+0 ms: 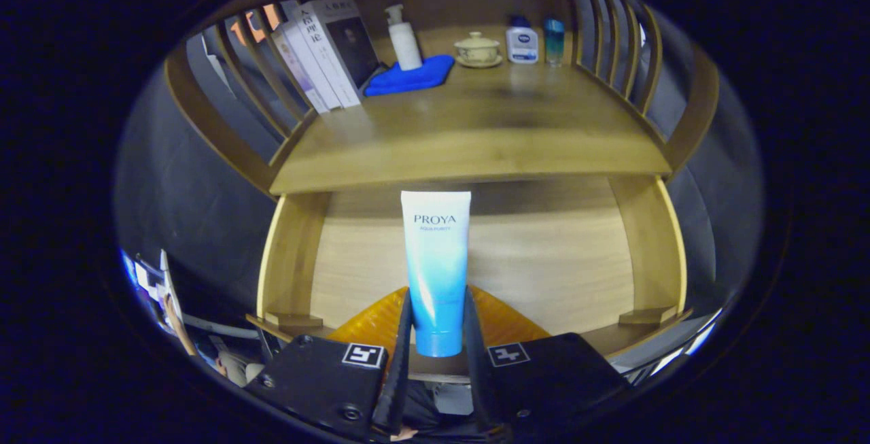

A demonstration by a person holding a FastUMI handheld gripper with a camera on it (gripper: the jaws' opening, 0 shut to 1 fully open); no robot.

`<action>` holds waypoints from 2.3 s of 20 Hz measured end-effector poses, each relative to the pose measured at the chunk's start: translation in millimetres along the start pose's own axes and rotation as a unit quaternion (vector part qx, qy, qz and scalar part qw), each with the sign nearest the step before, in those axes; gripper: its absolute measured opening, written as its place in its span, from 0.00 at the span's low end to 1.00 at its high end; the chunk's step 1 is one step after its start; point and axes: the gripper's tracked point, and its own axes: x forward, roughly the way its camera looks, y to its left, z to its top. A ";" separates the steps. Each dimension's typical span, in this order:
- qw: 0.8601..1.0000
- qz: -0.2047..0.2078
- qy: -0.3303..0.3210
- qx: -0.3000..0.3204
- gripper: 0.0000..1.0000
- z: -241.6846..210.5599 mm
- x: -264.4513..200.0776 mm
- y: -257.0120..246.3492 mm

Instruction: Pull open the drawer, take out the items inside it, and place them on the countertop above the cabinet.

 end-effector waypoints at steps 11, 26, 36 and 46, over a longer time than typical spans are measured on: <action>0.999 -0.045 -0.018 0.016 0.42 97.2 20.9 -13.2; 0.997 -0.076 0.029 0.017 0.42 148.9 92.5 -22.5; 0.995 -0.090 0.028 0.027 0.48 148.3 93.4 -35.6; 0.995 -0.098 -0.011 0.001 0.66 154.8 65.8 -25.8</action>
